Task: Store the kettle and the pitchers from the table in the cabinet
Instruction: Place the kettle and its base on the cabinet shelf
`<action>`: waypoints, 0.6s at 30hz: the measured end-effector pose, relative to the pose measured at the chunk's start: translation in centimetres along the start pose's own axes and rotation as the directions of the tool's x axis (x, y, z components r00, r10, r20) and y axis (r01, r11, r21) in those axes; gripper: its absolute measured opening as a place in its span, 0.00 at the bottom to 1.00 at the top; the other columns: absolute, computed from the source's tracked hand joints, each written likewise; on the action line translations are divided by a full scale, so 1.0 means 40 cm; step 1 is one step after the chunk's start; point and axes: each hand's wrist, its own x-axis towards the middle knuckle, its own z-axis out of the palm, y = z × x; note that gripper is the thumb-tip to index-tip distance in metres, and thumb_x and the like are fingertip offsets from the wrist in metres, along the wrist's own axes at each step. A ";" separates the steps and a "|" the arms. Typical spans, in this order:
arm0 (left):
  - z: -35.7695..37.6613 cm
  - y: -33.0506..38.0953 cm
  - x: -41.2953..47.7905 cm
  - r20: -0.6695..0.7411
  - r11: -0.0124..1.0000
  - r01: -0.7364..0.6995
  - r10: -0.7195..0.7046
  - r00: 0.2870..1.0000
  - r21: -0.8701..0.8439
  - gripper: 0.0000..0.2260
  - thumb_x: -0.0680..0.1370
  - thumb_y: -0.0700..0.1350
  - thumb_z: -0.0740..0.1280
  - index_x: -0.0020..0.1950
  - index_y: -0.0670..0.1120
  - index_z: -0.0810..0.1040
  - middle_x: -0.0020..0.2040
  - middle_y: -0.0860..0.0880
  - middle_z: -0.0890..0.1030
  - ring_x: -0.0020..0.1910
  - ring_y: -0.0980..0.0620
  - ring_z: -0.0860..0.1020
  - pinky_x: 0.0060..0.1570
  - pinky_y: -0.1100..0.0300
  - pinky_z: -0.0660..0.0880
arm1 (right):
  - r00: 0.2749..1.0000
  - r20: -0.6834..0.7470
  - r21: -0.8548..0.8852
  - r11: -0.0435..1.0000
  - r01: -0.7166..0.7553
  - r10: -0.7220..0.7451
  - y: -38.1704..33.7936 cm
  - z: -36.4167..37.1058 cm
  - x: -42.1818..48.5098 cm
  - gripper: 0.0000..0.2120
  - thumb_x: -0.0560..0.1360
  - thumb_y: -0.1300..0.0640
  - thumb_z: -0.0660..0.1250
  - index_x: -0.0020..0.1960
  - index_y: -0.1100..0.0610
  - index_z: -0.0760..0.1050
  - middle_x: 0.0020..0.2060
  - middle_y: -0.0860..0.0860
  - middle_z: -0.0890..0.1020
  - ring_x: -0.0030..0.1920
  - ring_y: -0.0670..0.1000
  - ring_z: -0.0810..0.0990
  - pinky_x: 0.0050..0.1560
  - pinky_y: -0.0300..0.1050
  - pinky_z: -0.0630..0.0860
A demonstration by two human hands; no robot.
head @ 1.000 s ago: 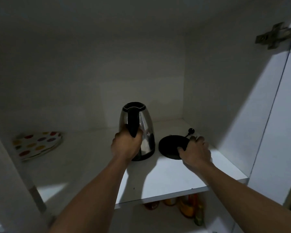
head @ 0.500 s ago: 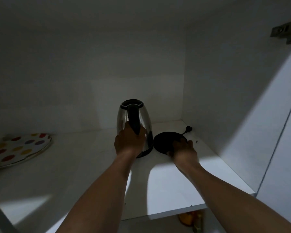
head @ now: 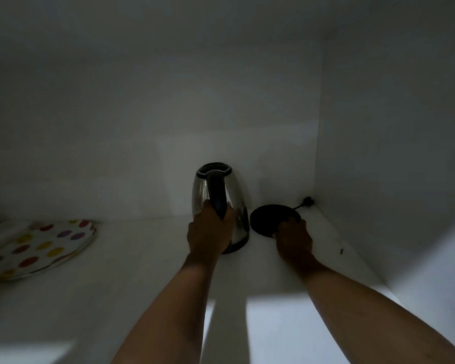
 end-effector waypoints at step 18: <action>0.013 0.049 -0.035 -0.208 0.968 -0.112 0.065 0.976 -0.224 0.14 0.79 0.53 0.65 0.55 0.43 0.78 0.45 0.43 0.84 0.45 0.40 0.83 0.44 0.55 0.78 | 0.906 0.395 0.090 0.988 0.127 -0.153 0.061 -0.083 -0.054 0.34 0.81 0.50 0.62 0.81 0.58 0.51 0.80 0.56 0.57 0.79 0.56 0.58 0.76 0.45 0.58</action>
